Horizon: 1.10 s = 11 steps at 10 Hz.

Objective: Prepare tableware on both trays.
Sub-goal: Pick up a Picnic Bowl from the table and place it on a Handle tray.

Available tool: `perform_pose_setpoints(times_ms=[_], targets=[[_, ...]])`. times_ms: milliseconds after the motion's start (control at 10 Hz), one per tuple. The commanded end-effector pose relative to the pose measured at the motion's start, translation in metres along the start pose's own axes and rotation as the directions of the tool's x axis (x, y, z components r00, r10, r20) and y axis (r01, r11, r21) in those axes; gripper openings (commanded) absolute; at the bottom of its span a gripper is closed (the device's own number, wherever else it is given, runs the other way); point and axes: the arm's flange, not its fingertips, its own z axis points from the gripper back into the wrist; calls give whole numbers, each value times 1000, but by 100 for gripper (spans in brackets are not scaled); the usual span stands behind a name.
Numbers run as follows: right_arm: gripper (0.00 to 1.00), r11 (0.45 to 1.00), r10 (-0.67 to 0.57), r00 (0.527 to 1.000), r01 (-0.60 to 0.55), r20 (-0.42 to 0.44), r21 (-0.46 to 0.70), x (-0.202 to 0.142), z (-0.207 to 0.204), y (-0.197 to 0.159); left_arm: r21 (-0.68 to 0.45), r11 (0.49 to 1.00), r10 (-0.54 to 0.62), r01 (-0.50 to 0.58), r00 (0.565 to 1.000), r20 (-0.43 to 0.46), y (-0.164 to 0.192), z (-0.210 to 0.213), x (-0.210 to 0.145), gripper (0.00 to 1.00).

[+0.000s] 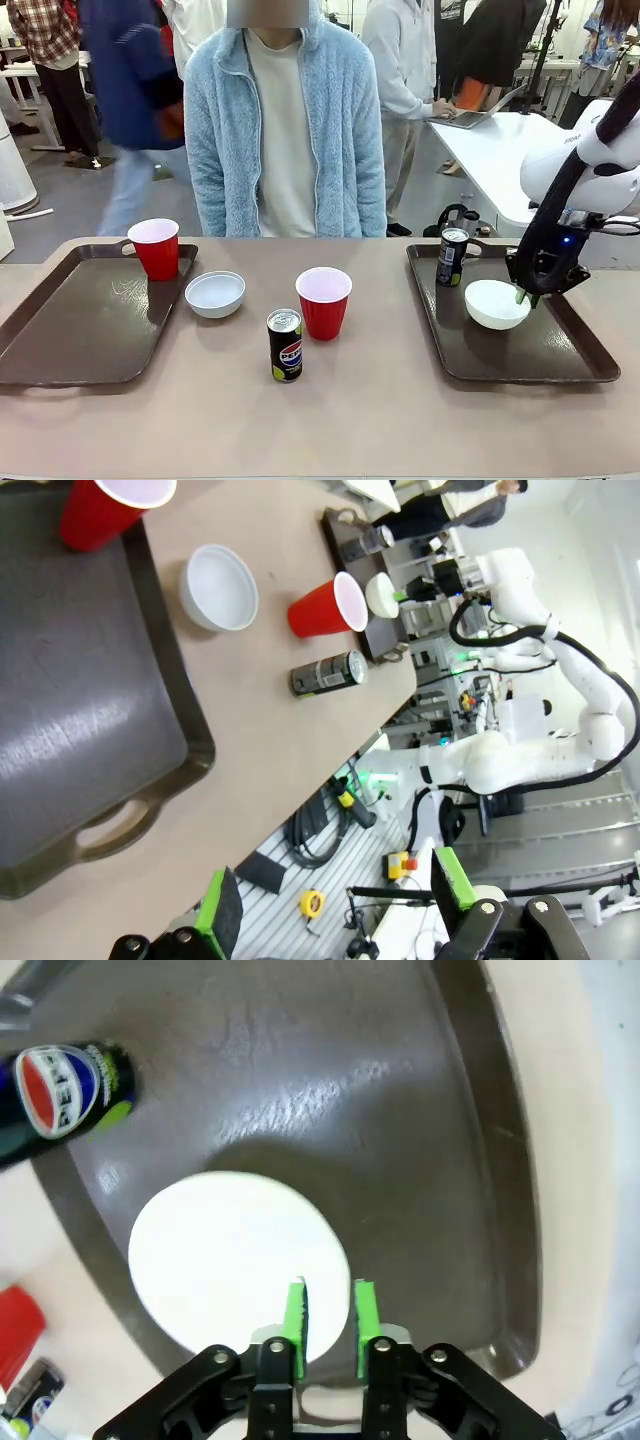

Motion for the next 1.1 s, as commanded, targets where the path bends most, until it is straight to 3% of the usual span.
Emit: perform_pose_setpoints(times_ms=[0,100,200,400,800,1000], targets=[[100,999,37,999,-38,27,13,-48,31,11,-6,1000,-7,7,1000,2,-1,1,0,100],[100,998,57,998,-57,29,5,-66,49,17,-6,1000,-7,7,1000,2,-1,1,0,100],[82,997,69,997,-68,35,-24,-87,65,22,-6,1000,-7,7,1000,2,-1,1,0,100],[100,993,103,993,-99,62,-64,-119,95,29,-6,1000,-7,7,1000,2,-1,1,0,100],[100,978,204,978,-202,40,-56,-153,129,47,-6,1000,-7,7,1000,2,-1,1,0,100],[100,987,154,986,-150,64,-61,-146,123,36,-6,1000,-7,7,1000,2,-1,1,0,100]])
